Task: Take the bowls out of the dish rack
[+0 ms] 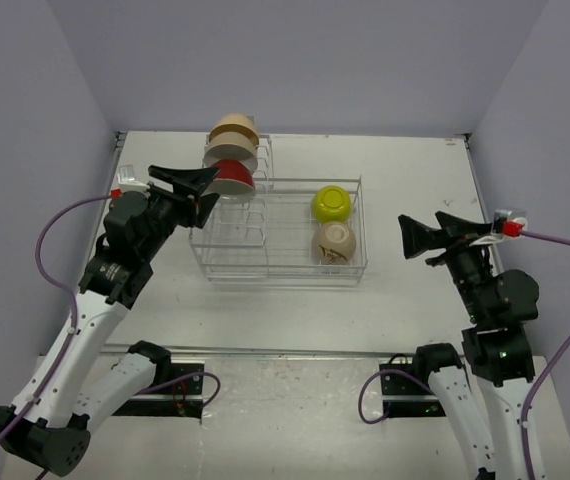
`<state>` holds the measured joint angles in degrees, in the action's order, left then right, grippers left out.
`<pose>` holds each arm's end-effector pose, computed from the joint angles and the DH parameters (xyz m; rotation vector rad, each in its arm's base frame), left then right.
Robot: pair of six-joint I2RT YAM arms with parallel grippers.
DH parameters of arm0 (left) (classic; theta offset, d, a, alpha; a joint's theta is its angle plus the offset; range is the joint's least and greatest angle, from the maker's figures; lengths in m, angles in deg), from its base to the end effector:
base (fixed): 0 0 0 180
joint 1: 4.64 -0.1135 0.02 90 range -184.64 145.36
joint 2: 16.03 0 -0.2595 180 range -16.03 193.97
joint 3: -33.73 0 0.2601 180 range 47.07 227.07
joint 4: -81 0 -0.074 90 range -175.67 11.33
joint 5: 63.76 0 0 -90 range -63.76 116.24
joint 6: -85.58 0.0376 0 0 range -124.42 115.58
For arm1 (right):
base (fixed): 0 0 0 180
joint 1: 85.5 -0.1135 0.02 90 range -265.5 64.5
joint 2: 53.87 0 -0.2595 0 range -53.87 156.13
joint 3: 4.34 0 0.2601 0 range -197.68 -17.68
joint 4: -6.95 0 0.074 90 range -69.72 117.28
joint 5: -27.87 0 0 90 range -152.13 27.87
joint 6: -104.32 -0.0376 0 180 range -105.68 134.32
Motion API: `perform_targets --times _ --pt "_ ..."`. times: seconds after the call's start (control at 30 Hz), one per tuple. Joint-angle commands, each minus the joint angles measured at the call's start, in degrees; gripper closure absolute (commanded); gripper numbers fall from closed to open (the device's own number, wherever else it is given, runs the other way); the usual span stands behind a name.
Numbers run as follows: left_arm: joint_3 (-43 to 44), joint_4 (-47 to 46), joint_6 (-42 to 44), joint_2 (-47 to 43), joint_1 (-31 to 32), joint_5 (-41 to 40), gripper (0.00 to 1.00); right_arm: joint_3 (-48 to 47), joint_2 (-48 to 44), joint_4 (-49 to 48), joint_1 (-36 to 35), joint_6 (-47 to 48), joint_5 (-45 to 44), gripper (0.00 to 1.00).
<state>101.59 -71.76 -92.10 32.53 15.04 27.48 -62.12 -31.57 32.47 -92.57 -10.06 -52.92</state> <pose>0.1921 -0.0696 0.3786 -1.0610 1.6054 -1.3615 0.0996 0.0184 0.3822 0.0788 1.4207 0.5670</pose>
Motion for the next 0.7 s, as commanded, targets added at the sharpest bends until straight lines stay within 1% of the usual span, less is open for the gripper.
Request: perform_targets --times 0.0,0.13,0.23,0.3,0.37,0.4,0.43,0.47,0.5,0.53,0.57,0.6,0.67 --pt "0.58 -2.84 0.75 0.84 0.71 -3.52 0.28 0.41 -0.16 -2.87 0.04 1.18 1.16 0.01" --pt "0.93 -1.96 2.33 0.58 1.06 -5.10 0.28 -1.08 2.55 -1.55 0.13 0.30 2.12 0.01" --pt "5.05 4.44 6.80 -0.65 1.06 -8.35 0.28 -2.04 5.37 -1.64 0.04 -0.84 6.24 0.01" --pt "9.17 10.50 11.64 -1.44 1.06 -10.89 0.28 -3.80 7.30 -1.12 -0.22 -0.93 10.36 0.01" --pt "11.82 15.93 17.26 -2.50 1.06 -13.61 0.27 -7.13 10.90 0.72 -2.32 0.12 11.96 0.01" --pt "14.97 18.06 19.11 -2.85 1.06 -14.93 0.27 -8.45 12.40 1.69 -3.99 2.21 10.75 0.01" --pt "16.57 20.17 20.95 -2.77 1.06 -16.34 0.26 -10.12 13.98 3.09 -8.35 3.54 8.82 0.01" --pt "17.97 23.93 24.36 -2.68 1.06 -18.88 0.25 -13.79 17.65 5.89 -10.57 5.03 6.63 0.01" --pt "20.77 25.71 26.05 -2.24 1.06 -20.21 0.24 -15.30 19.16 6.79 -12.86 7.13 3.56 0.01" --pt "22.19 27.55 27.46 -1.98 1.06 -21.44 0.23 -16.80 20.66 7.41 -15.66 7.76 2.92 0.01" --pt "23.08 29.40 30.69 -1.63 1.06 -22.58 0.22 -19.42 22.07 7.85 -16.56 7.86 2.74 0.01" --pt "25.26 30.90 32.12 -0.40 1.06 -23.55 0.22 -20.76 24.69 7.94 -17.44 7.94 2.74 0.01" --pt "27.82 34.67 36.07 1.18 1.06 -25.57 0.22 -25.31 29.34 8.64 -21.48 8.73 2.04 0.01"
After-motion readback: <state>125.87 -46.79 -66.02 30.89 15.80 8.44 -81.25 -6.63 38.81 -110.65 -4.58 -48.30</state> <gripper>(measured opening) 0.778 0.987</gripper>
